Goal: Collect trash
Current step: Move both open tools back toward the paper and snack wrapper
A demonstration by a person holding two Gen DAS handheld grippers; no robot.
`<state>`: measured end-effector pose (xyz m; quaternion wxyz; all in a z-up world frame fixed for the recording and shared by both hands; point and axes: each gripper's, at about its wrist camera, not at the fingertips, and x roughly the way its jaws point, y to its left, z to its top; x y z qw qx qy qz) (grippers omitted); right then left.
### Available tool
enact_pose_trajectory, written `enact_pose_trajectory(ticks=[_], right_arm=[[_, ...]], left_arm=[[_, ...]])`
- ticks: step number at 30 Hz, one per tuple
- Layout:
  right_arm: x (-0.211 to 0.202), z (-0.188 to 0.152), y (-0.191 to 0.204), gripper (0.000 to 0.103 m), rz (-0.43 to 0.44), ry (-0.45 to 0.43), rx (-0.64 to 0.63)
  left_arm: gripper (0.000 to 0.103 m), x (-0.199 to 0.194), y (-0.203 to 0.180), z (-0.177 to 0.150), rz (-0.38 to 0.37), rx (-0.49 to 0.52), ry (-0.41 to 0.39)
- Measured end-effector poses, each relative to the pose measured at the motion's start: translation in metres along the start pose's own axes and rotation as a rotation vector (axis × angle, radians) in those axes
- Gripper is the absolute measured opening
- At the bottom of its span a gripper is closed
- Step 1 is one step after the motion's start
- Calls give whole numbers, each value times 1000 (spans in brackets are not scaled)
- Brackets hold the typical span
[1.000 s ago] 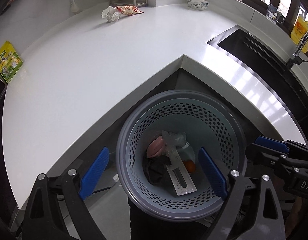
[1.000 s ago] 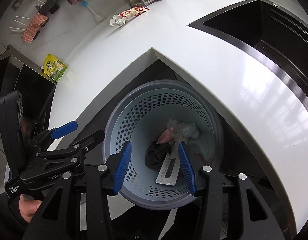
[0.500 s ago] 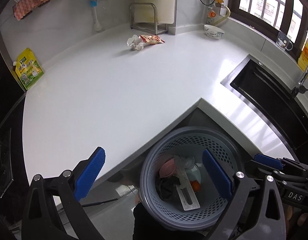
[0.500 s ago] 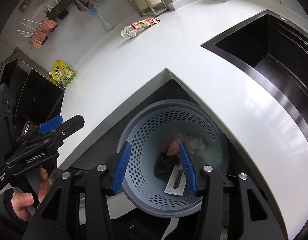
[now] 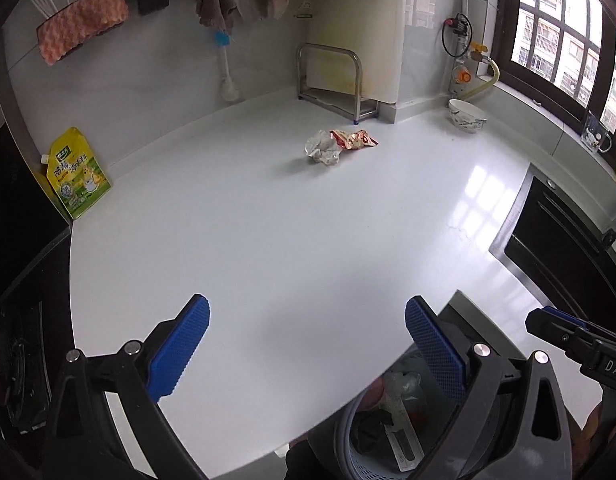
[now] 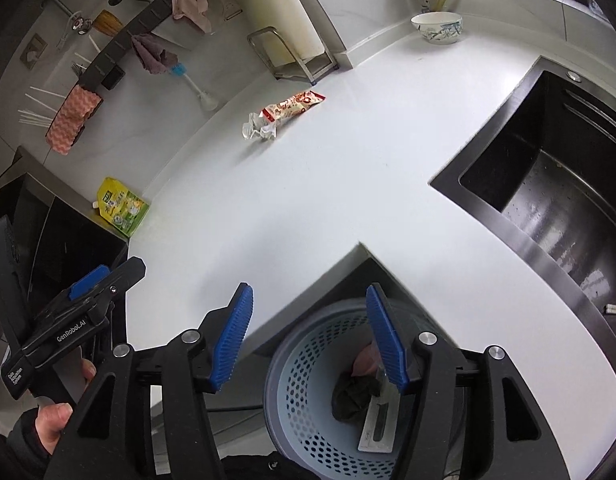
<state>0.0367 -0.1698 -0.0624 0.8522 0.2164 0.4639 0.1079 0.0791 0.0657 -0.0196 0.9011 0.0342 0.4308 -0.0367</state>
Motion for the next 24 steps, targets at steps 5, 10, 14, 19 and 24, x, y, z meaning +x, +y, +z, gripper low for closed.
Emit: enact_pose_trajectory(ticks=[5, 10, 14, 19, 24], right_arm=[[24, 31, 14, 58, -19, -27, 10], [49, 60, 22, 58, -30, -44, 48], [67, 81, 29, 59, -46, -53, 80], [91, 105, 35, 62, -69, -54, 107], [115, 136, 41, 62, -83, -67, 138]], left_arm=[[97, 21, 19, 28, 5, 16, 0], [97, 49, 35, 54, -5, 23, -5], [97, 77, 46, 75, -23, 30, 5], [97, 104, 55, 95, -39, 49, 17], [97, 126, 67, 113, -52, 72, 21]])
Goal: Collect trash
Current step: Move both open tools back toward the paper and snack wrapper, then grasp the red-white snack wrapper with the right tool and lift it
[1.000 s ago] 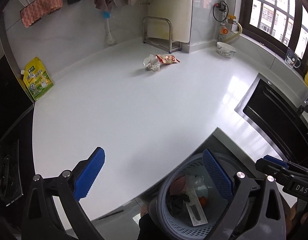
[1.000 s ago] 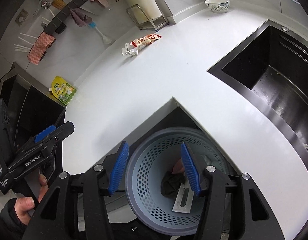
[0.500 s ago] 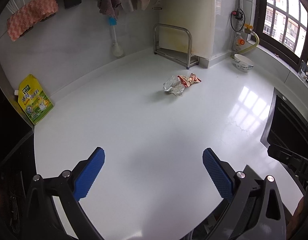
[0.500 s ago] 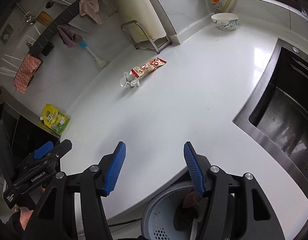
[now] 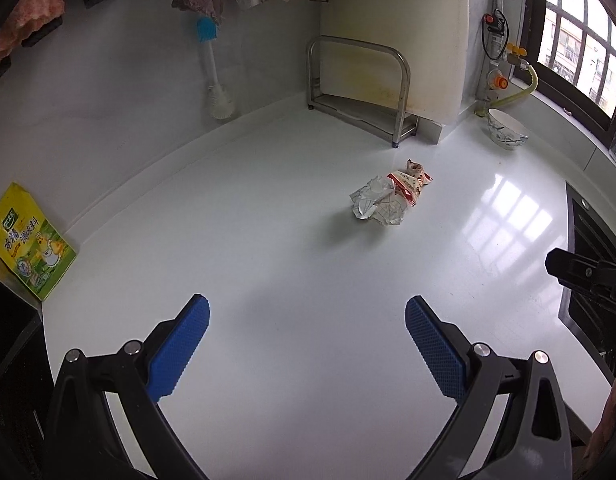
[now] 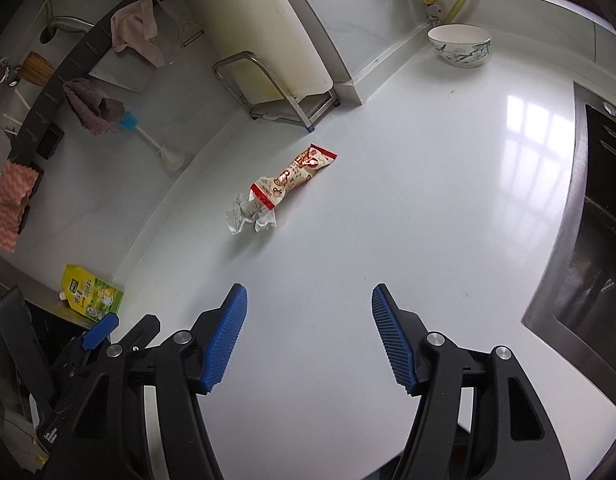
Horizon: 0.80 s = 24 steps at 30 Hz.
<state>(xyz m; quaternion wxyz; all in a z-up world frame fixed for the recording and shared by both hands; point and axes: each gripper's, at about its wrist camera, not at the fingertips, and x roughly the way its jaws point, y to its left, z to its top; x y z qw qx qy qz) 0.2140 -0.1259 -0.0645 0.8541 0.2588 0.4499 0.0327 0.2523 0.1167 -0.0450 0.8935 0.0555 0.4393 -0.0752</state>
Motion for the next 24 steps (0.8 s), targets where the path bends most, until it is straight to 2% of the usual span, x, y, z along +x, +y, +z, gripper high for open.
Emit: enact_pose_trajectory(ticks=[5, 13, 24], right_arm=[[26, 29, 9, 62, -19, -10, 26], [87, 64, 16, 62, -34, 47, 104], [156, 100, 11, 62, -55, 96, 211]], left_arm=[[97, 24, 10, 14, -13, 25, 7], [97, 64, 17, 27, -59, 34, 37], [97, 86, 22, 32, -82, 28, 48]])
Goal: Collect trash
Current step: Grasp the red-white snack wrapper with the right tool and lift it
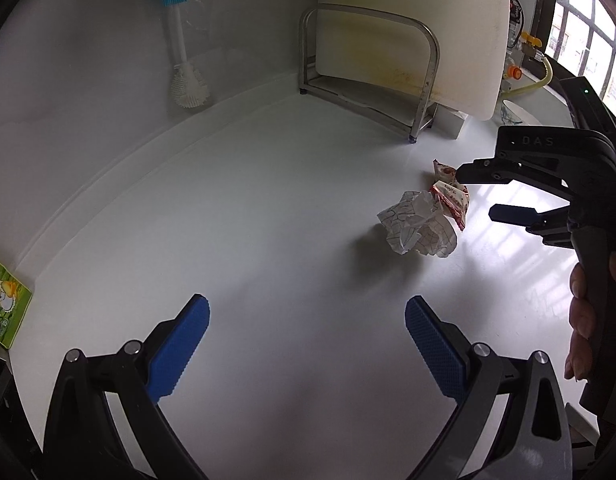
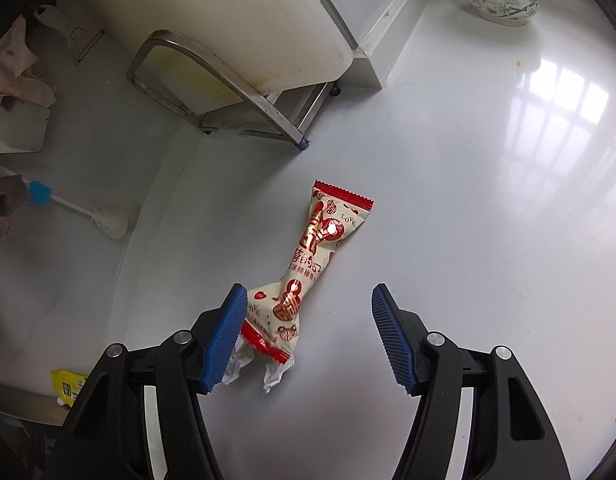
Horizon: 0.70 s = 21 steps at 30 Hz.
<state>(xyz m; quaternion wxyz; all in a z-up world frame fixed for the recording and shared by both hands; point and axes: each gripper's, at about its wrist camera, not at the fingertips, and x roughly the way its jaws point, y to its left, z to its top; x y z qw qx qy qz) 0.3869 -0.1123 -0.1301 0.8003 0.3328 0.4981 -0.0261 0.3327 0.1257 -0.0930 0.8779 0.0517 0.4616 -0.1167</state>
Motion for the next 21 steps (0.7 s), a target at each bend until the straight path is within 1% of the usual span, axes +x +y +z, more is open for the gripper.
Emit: enact_pose_trajectory(ticks=[5, 7, 9, 12, 17, 21], right_arm=[[16, 5, 7, 62, -27, 13, -17], [19, 5, 9, 59, -33, 19, -23], [22, 6, 10, 39, -30, 23, -26], [27, 5, 11, 27, -23, 40, -33], [20, 4, 15, 23, -36, 6, -88], [12, 2, 13, 21, -51, -15, -111]], left_arm=[[97, 6, 4, -3, 2, -9, 14], [97, 8, 5, -3, 0, -13, 16], [97, 9, 6, -4, 1, -13, 16], [97, 9, 7, -1, -3, -18, 15], [97, 8, 4, 6, -13, -18, 8], [97, 9, -3, 11, -25, -13, 3]])
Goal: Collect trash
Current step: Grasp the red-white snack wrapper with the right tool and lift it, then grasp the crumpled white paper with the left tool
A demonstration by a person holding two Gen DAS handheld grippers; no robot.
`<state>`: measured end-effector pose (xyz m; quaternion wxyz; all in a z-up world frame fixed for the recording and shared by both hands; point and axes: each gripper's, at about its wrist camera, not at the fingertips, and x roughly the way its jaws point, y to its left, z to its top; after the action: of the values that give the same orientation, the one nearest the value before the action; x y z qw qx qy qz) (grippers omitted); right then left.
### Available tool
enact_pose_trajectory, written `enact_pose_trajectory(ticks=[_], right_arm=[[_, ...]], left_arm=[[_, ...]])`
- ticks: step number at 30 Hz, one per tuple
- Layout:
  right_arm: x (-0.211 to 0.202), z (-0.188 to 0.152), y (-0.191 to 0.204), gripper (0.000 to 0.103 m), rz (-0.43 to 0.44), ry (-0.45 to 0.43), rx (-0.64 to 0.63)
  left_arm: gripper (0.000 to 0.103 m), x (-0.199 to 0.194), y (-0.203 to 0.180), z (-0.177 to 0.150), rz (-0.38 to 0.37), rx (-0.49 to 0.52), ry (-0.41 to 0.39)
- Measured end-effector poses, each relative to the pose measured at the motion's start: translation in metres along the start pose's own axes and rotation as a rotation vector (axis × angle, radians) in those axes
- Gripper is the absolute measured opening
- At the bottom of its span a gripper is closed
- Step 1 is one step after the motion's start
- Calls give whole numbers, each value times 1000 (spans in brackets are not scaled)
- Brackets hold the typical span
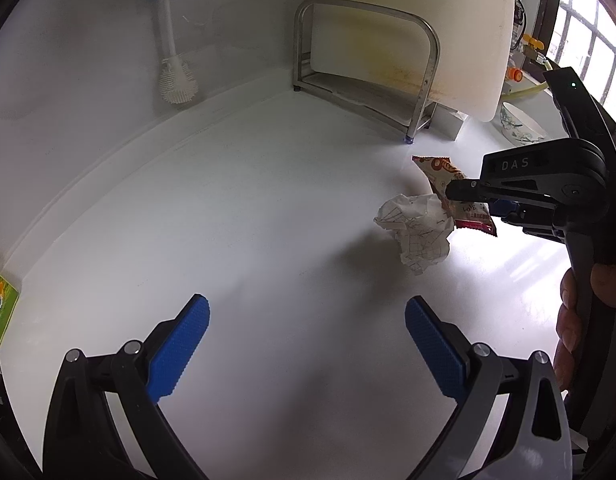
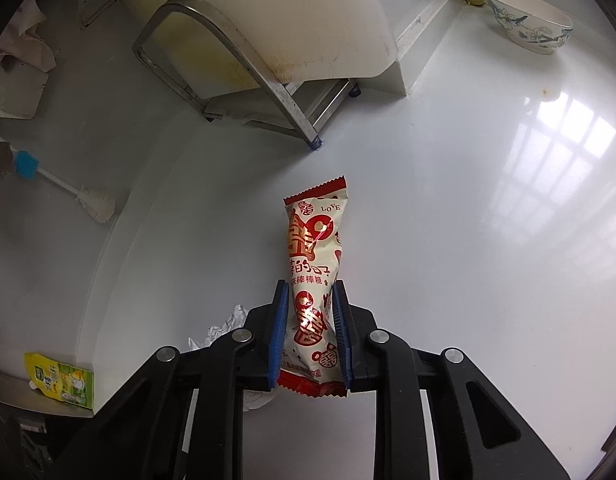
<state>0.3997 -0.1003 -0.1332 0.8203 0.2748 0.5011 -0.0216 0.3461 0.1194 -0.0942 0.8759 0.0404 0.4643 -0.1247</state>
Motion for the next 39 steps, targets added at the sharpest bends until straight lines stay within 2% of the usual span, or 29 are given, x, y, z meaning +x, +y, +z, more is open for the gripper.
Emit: enact_pose_trajectory(ticks=[8, 16, 22, 27, 35, 36, 38, 39], right_arm=[[-26, -5, -14, 19, -63, -62, -38], [-67, -34, -48, 19, -100, -130, -12], [-81, -53, -63, 19, -116, -142, 4], [-92, -65, -70, 19, -106, -148, 21], [-103, -79, -81, 19, -94, -152, 49], [-104, -80, -83, 19, -93, -151, 54], [-104, -82, -84, 19, -91, -149, 59], [-105, -84, -85, 19, -89, -148, 59]], left_arm=[[97, 7, -16, 9, -38, 3, -6], [97, 21, -32, 15, -96, -19, 4], [97, 29, -47, 21, -116, -7, -21], [97, 49, -60, 26, -69, 15, -20], [96, 68, -73, 30, -38, 23, -51], [95, 70, -75, 31, -34, 25, -55], [85, 72, -78, 32, -29, 28, -58], [75, 74, -80, 32, -31, 29, -50]])
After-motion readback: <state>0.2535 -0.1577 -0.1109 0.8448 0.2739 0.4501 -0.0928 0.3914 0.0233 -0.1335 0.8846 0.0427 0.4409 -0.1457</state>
